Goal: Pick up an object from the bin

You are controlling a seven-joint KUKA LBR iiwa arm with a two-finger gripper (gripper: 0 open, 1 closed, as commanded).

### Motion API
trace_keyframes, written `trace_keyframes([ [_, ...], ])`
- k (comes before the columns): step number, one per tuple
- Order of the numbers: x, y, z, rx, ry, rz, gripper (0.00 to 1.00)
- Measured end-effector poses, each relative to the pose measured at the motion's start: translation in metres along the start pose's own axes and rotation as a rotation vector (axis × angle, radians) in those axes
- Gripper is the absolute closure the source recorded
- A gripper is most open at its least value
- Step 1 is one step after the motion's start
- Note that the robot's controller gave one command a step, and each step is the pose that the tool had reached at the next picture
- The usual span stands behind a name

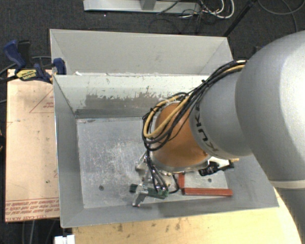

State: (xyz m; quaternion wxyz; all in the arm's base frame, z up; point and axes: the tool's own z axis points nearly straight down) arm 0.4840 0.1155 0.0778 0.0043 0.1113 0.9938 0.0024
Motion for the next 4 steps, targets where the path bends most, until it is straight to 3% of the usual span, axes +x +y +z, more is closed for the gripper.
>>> trace_keyframes([
  [1, -0.002, 0.004, 0.001, -0.004, -0.01, -0.139, 1.0],
  [3, -0.002, 0.004, -0.001, -0.003, -0.007, -0.138, 1.0],
  [4, 0.001, 0.003, -0.014, 0.005, 0.01, -0.139, 1.0],
])
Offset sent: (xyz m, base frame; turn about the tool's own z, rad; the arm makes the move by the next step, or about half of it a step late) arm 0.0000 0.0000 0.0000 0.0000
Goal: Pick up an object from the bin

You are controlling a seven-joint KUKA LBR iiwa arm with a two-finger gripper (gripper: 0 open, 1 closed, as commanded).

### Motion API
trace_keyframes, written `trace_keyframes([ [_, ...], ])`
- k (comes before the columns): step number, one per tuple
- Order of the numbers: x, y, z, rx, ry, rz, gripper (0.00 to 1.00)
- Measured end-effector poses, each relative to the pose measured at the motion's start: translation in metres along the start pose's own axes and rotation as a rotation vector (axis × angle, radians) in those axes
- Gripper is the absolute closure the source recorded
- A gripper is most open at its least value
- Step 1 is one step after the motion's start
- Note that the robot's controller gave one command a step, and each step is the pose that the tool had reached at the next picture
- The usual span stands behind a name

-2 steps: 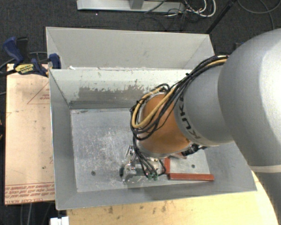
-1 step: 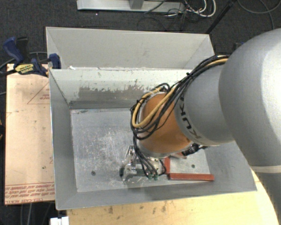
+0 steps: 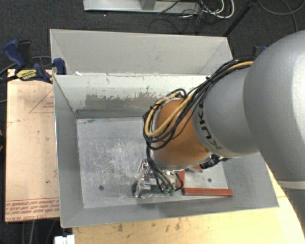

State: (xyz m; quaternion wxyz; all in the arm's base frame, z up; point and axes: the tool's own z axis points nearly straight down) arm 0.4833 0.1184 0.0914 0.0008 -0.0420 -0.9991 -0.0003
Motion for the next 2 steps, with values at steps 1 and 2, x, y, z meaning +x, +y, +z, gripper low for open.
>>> trace_keyframes([
  [1, 0.001, 0.0, -0.021, 0.001, 0.004, 0.0, 1.0],
  [2, 0.001, 0.0, -0.043, 0.001, 0.004, 0.0, 1.0],
])
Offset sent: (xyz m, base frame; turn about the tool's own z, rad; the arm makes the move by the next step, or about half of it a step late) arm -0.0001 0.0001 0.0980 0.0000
